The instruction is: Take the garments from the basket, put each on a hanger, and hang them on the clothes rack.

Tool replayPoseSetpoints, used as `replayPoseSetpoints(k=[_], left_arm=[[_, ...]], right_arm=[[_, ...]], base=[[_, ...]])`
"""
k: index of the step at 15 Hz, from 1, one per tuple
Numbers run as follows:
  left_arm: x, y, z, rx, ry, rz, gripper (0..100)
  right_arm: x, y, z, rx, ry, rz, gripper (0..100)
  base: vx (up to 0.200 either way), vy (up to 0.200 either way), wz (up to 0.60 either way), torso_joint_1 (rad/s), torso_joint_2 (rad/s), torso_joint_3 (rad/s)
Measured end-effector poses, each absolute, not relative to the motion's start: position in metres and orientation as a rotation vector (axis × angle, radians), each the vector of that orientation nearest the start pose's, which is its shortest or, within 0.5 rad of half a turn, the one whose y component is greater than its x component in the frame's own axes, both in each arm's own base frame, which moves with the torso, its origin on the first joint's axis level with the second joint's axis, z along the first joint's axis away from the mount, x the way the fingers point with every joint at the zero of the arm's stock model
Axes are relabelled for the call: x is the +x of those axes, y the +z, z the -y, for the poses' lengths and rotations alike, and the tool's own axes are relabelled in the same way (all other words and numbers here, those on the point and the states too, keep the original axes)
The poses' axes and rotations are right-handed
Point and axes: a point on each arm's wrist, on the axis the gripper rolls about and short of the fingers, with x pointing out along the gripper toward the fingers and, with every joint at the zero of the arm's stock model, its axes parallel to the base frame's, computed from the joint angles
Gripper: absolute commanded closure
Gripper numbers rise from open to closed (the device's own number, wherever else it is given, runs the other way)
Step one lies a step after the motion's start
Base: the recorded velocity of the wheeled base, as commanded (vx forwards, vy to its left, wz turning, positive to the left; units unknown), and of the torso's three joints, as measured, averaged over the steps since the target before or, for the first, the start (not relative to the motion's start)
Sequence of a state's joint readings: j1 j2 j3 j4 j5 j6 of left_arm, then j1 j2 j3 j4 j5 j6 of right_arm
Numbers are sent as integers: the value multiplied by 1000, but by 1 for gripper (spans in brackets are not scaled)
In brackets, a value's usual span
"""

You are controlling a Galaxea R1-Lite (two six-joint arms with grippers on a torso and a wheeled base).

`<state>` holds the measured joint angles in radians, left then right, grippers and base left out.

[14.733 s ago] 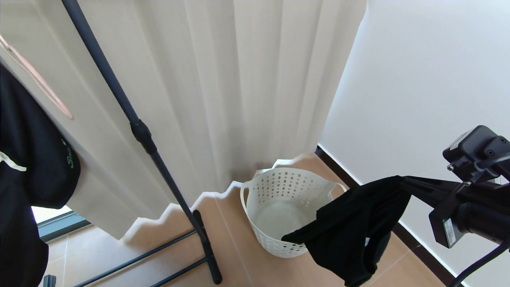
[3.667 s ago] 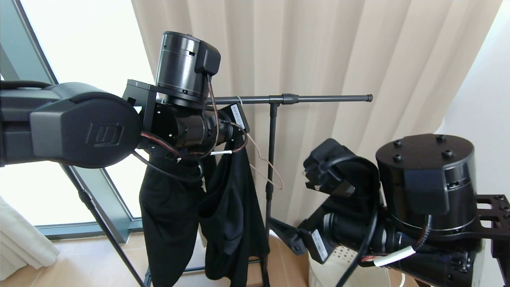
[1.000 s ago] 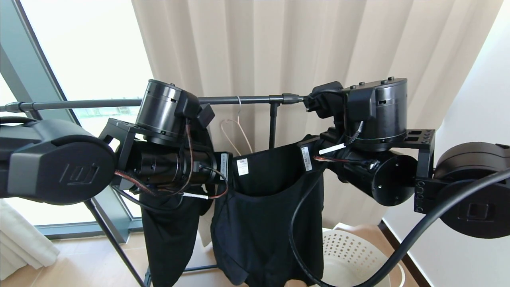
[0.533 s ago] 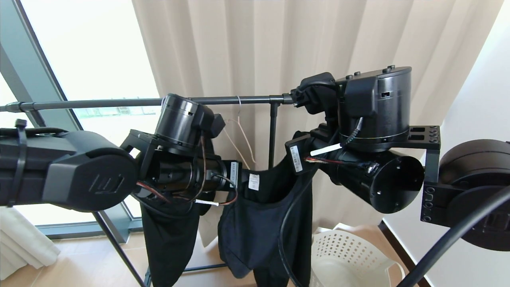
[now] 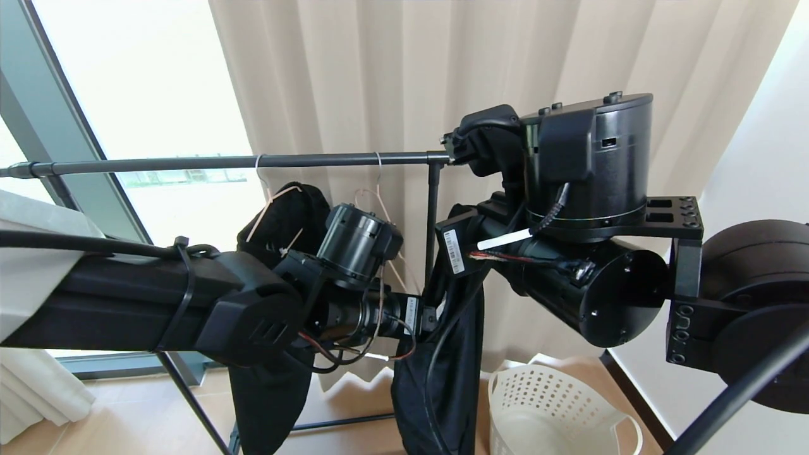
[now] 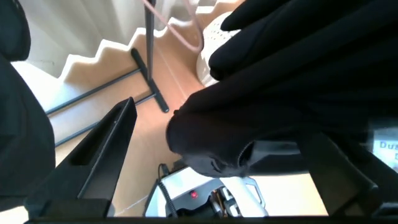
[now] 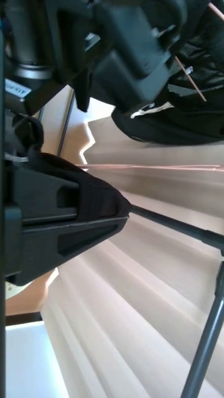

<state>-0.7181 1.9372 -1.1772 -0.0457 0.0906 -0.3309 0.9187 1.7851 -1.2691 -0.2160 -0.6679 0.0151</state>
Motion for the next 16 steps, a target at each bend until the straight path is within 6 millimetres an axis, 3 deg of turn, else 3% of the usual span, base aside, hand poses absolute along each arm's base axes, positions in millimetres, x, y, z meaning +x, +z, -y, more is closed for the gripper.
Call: replayPoseSetpoints(k=[7,8,11,16], left_arm=[[278,122,226,-5,-411,-755,0],[278,120,224,-5,-405,-758,100],[276,121,220,-6,-401,-761,100],[260,161,202,16,-432,-667,100]], right_arm=[[226,254,-250,-175,207,-198,100],[226,255,-248,-173,202,-196,100],[231,256,-240,-168,178,-196,100],[258,251,-216,-220,75,-224,100]], base=[[0,0,0,0,0,0],[0,0,0,0,0,0],[0,0,0,0,0,0],[0,0,0,0,0,0]])
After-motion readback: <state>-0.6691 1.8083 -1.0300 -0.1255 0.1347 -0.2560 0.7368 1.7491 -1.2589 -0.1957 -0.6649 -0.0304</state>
